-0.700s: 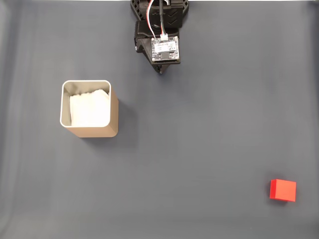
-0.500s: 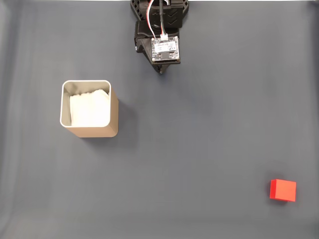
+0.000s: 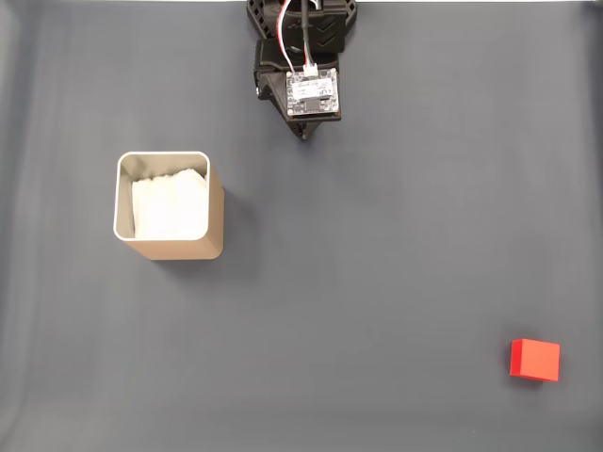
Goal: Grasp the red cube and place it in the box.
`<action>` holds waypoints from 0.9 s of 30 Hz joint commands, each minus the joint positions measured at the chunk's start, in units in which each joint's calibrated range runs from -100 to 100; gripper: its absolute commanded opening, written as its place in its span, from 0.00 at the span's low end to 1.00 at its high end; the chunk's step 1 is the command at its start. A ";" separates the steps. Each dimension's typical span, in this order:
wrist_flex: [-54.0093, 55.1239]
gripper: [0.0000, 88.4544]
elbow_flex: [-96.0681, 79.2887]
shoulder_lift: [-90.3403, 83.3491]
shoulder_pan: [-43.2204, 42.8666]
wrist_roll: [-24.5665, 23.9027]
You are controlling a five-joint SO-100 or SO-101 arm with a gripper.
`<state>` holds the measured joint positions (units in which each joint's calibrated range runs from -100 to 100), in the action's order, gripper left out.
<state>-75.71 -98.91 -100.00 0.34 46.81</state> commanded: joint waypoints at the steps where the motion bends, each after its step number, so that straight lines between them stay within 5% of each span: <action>1: -0.24 0.00 -0.91 0.00 0.48 0.10; 19: -0.16 0.00 -0.91 0.00 0.41 1.03; 27: 9.44 0.00 -0.91 0.00 0.41 -0.63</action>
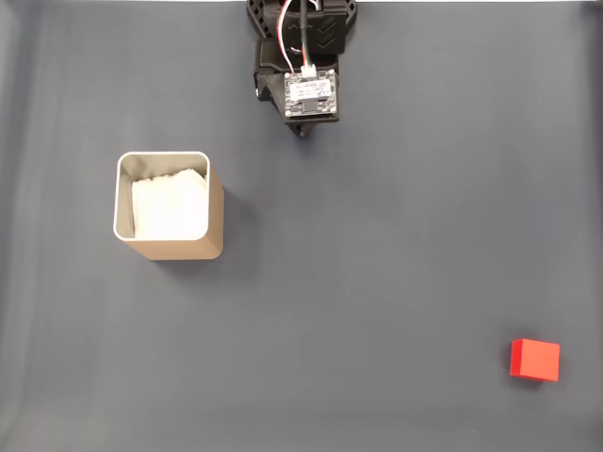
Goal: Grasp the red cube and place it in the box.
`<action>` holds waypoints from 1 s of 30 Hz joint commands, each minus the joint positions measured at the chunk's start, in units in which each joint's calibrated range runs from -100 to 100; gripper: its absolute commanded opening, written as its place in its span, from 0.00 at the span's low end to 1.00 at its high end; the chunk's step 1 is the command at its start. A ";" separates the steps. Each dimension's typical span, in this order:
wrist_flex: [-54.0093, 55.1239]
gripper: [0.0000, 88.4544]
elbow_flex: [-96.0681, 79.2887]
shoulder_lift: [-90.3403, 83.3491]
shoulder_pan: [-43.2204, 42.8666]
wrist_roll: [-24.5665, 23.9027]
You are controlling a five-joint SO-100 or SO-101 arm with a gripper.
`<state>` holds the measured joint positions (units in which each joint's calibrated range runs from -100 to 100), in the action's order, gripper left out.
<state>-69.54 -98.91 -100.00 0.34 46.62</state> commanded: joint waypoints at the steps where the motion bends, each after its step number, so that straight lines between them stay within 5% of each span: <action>1: 4.01 0.00 -0.91 0.00 0.41 -0.34; 30: 19.19 0.00 34.19 25.44 -2.43 -3.61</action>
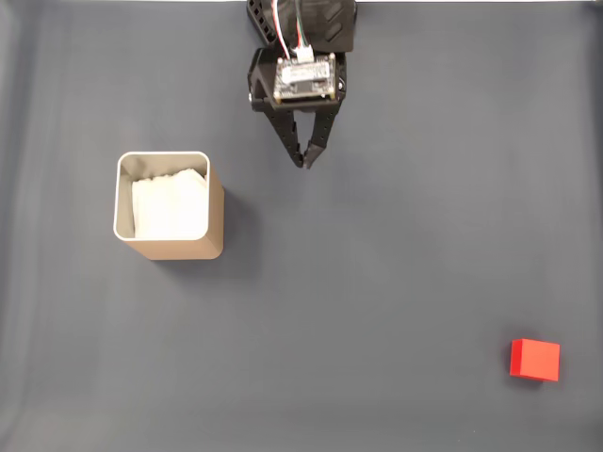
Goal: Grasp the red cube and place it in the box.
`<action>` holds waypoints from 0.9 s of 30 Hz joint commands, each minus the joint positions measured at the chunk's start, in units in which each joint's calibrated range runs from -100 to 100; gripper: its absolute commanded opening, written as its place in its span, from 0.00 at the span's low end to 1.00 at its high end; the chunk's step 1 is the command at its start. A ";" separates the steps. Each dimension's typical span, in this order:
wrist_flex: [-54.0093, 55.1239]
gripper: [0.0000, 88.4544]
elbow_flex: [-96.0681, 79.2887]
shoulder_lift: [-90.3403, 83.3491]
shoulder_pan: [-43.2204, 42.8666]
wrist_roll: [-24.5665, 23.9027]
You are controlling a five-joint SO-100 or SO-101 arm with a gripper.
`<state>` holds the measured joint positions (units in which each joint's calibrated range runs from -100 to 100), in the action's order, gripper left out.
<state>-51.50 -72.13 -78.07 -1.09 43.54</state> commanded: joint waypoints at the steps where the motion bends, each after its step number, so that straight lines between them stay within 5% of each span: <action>1: 1.15 0.00 9.41 4.98 -1.36 -0.78; 27: -2.54 0.01 42.41 31.72 -14.07 1.66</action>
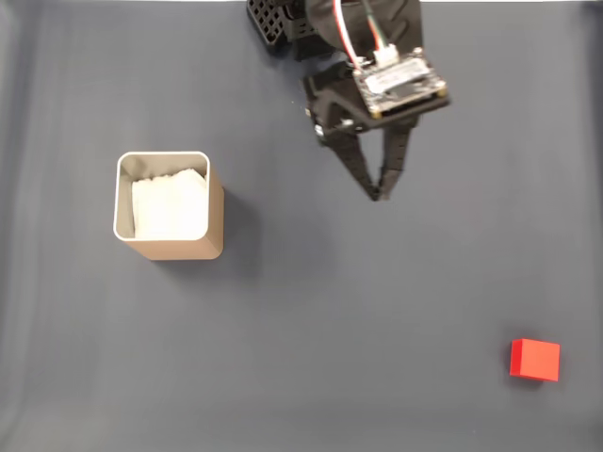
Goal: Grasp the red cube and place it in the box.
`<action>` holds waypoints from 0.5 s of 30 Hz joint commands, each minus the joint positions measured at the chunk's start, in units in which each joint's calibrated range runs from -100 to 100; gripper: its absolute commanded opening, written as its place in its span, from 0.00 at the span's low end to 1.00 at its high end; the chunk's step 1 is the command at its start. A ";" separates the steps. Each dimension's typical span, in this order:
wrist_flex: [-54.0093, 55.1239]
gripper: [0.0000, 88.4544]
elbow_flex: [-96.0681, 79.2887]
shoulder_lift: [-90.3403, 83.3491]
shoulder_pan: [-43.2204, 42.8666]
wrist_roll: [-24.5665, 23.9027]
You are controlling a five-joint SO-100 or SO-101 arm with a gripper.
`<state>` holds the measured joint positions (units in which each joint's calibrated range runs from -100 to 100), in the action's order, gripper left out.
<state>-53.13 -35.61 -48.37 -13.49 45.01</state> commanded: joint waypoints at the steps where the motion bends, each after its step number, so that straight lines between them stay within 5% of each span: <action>1: -1.32 0.01 7.44 3.15 -2.45 0.10; 15: -7.15 0.00 22.94 19.16 -8.41 -0.49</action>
<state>-60.03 -17.12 -30.72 -21.46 44.62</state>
